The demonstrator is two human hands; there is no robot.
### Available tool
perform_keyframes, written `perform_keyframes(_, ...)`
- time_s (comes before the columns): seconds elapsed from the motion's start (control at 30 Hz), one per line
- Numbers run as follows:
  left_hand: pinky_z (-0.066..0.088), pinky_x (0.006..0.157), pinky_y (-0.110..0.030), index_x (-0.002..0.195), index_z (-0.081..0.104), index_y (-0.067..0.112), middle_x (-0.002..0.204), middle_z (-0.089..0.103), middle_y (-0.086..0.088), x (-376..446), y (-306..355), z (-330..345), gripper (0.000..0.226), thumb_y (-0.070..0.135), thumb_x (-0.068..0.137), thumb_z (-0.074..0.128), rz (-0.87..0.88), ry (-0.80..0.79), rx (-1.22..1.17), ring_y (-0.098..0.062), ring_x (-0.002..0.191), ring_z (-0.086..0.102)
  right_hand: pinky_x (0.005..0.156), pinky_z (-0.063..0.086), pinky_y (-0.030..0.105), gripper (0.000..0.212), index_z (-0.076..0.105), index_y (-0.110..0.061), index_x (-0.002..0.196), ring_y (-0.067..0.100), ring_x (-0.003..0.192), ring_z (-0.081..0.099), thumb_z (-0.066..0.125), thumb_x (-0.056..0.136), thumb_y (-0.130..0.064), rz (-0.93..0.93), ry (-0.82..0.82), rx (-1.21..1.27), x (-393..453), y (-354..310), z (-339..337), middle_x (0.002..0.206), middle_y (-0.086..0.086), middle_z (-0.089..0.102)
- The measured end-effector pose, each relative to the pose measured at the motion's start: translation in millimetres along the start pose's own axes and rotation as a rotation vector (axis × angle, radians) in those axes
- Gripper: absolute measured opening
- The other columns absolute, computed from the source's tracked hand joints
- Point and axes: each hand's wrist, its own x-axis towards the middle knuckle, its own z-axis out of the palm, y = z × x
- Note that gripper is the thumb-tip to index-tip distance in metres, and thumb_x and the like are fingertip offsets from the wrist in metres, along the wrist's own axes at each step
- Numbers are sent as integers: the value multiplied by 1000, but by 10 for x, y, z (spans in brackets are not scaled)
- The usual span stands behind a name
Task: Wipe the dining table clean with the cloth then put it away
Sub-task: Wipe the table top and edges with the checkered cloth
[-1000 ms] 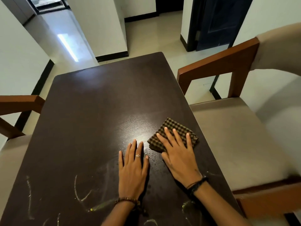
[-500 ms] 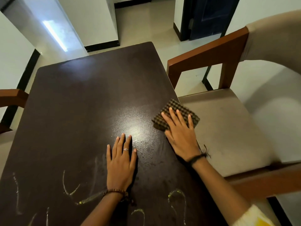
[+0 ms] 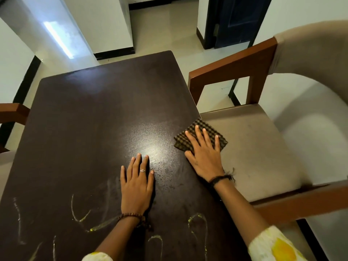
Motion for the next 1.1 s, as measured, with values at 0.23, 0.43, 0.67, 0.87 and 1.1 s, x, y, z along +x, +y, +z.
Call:
perform_keyframes(0.23,8,113,-45,140,33,19,147,32,-4,-11,42,-46,54,41,93,19,-15,-44,-10,-16,137,19,109,-6,49,64,20,-32,147,26,145,12,13,85,-49,-21,-3,-26,-394,-48,55,157,5,13)
perform_keyframes(0.43,-6,113,-36,144,19,20,153,15,-3,5,-110,-235,67,52,86,8,70,-183,-138,-12,140,5,113,1,46,70,15,-36,146,23,145,13,17,79,-54,9,-81,-45,-934,-68,25,158,1,12)
perform_keyframes(0.67,-2,114,-28,138,35,10,145,34,-10,-695,-1158,-743,59,46,96,15,91,-171,-71,-17,136,18,115,2,48,88,11,-34,148,19,146,6,12,70,-76,75,-36,-85,-629,-66,-23,159,-1,5)
perform_keyframes(0.87,17,108,-46,137,38,16,145,36,-7,-1244,-2228,-1030,63,48,86,21,-226,-102,-15,-22,133,29,114,-1,58,69,11,-23,150,26,146,0,33,93,-55,521,92,22,-476,-622,156,159,6,3)
perform_keyframes(1.1,-3,111,-24,138,36,18,144,37,-3,-1346,-2384,-1050,57,46,92,20,-228,-145,-68,-11,134,21,109,6,63,67,33,-19,144,33,141,22,51,87,-49,364,112,10,-249,-2055,561,153,11,26)
